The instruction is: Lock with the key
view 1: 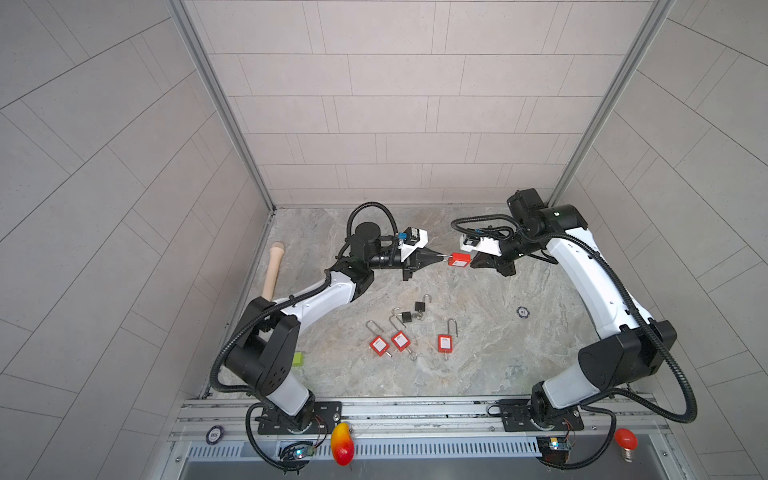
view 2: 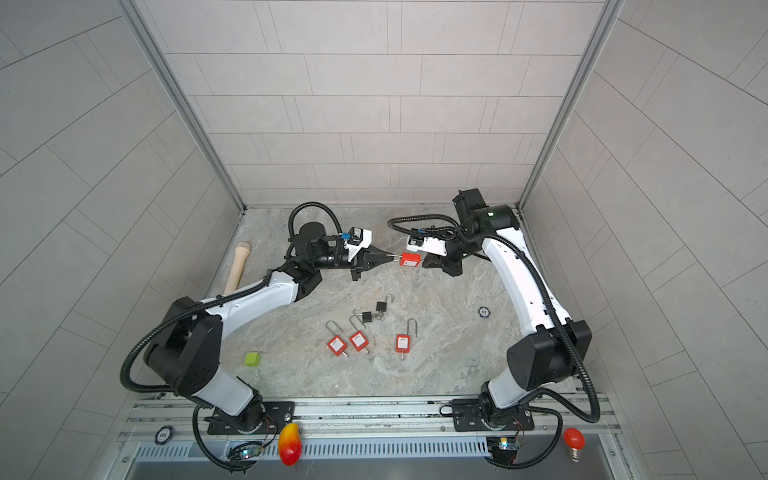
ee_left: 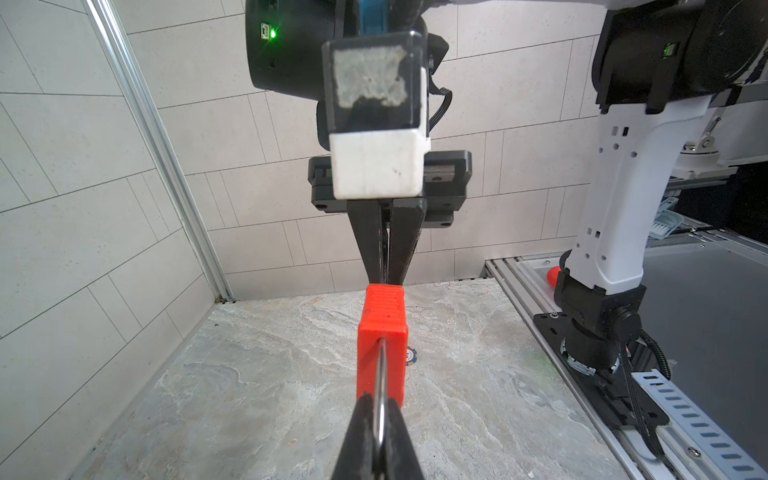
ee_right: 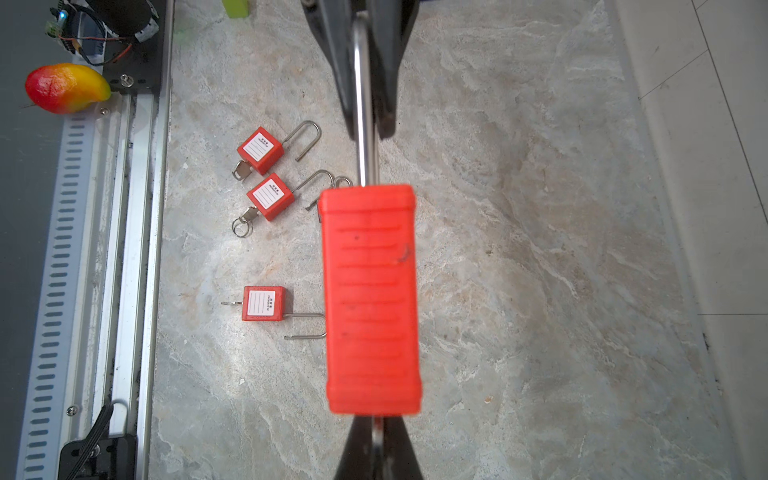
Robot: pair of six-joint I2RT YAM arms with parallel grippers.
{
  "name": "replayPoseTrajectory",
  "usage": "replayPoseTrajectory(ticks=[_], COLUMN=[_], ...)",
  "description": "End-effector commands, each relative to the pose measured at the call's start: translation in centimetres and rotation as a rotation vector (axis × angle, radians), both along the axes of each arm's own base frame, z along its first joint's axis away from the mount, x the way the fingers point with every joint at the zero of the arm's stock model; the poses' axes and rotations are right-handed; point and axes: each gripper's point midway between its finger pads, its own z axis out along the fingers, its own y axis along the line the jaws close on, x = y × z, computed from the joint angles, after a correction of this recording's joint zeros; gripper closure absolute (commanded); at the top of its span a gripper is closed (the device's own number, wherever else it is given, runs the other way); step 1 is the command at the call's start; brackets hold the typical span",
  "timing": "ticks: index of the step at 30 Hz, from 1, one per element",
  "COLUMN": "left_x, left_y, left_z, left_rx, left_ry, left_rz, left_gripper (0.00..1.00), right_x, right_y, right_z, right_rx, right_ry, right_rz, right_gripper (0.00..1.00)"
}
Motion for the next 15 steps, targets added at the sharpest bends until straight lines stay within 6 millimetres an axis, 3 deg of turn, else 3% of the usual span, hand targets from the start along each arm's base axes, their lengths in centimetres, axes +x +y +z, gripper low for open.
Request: replayPoseTrajectory(ticks=[1,10,15], left_x=[0.2,0.7,1.2], left_y=[1.2,1.7,1.6], left_z=[2.7,2.6,2.2], left_rx=[-0.050,-0.038,-0.023], left_ry=[-0.135,-0.151,-0.062], left_rz=[0.036,0.062,0.040], left_gripper=[1.00,1.00,1.00], right_x=[-1.1,-0.5,0.7], right_y=[-0.8,-0.7,-0.9], right_z=[-0.2,-0.7,-1.0], right_rx=[-0.008,-0.006,-0.045], right_ry=[0.092,0.115,0.007], right_rz=[-0.020,-0.034,-0.027], right_gripper=[1.00,1.00,1.00])
